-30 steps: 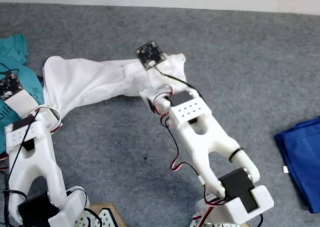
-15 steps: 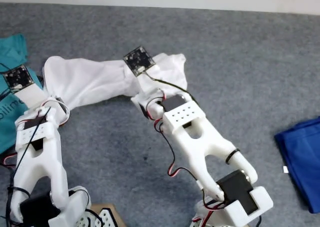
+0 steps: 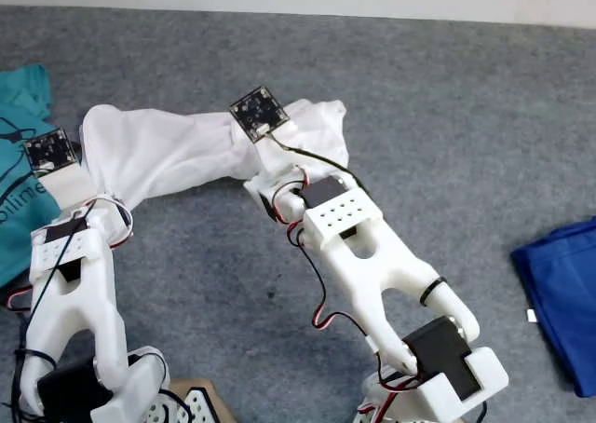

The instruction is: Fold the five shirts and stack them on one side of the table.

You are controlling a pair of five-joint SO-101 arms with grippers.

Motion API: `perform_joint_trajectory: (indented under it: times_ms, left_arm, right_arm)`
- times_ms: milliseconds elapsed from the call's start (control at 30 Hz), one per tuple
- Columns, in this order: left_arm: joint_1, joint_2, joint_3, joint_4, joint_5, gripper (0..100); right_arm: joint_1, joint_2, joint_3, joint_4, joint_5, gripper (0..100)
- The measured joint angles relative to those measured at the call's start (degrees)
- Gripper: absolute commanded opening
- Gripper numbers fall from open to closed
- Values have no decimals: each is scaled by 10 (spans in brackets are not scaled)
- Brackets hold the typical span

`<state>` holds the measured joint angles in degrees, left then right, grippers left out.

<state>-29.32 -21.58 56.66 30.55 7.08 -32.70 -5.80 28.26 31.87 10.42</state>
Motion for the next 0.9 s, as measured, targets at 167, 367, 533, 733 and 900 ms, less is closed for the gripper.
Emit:
perform_joint_trajectory:
  times_ms: [167,367,533,733,900]
  left_arm:
    - [0,0,12,0,-4,98]
    - [0,0,12,0,-4,98]
    - [0,0,12,-18,-4,98]
    - [0,0,12,-23,-4,98]
    - [0,-1,38,-47,-4,98]
  right_arm:
    - [0,0,0,0,0,156]
    - [-1,0,0,6,13,156]
    - [-2,0,0,17,27,156]
    - [-2,0,0,17,31,156]
    - [-2,0,0,17,31,156]
